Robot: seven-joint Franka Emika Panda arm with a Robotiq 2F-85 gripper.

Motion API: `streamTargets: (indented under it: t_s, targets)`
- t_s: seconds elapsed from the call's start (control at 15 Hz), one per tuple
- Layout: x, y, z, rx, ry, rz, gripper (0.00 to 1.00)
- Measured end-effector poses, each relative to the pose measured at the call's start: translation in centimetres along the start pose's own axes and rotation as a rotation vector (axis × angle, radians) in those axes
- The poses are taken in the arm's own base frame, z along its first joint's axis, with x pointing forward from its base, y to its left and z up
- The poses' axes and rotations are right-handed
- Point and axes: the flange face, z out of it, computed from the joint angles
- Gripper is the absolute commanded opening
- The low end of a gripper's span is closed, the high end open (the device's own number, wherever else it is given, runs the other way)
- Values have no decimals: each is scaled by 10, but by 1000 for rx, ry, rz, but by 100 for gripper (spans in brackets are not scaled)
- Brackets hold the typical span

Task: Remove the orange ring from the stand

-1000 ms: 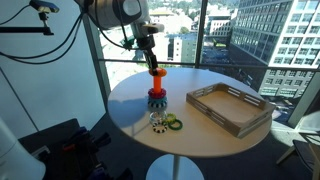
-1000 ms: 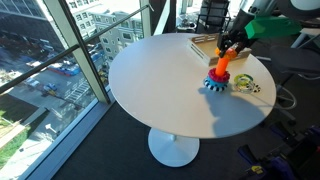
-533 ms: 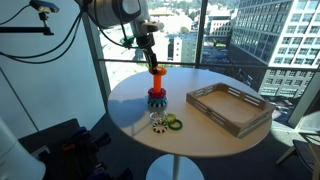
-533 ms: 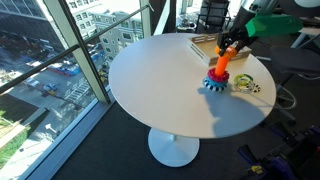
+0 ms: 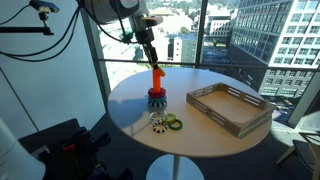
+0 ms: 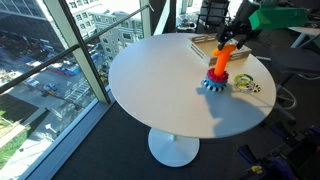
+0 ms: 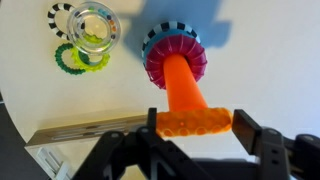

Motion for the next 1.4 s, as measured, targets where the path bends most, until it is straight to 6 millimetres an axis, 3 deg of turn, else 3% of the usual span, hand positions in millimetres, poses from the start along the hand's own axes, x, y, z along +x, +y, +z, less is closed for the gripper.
streamTargets:
  t_s: [0.13,0.27,0.4,0.53,1.4]
  targets:
    - [1,0,-4,3,7,1,34]
    - [2,1,-8,7,14,4,26]
    - [3,3,-11,9,20,8,9]
    - [5,4,-15,12,26,12,1]
    - [9,8,-19,22,29,34,3]
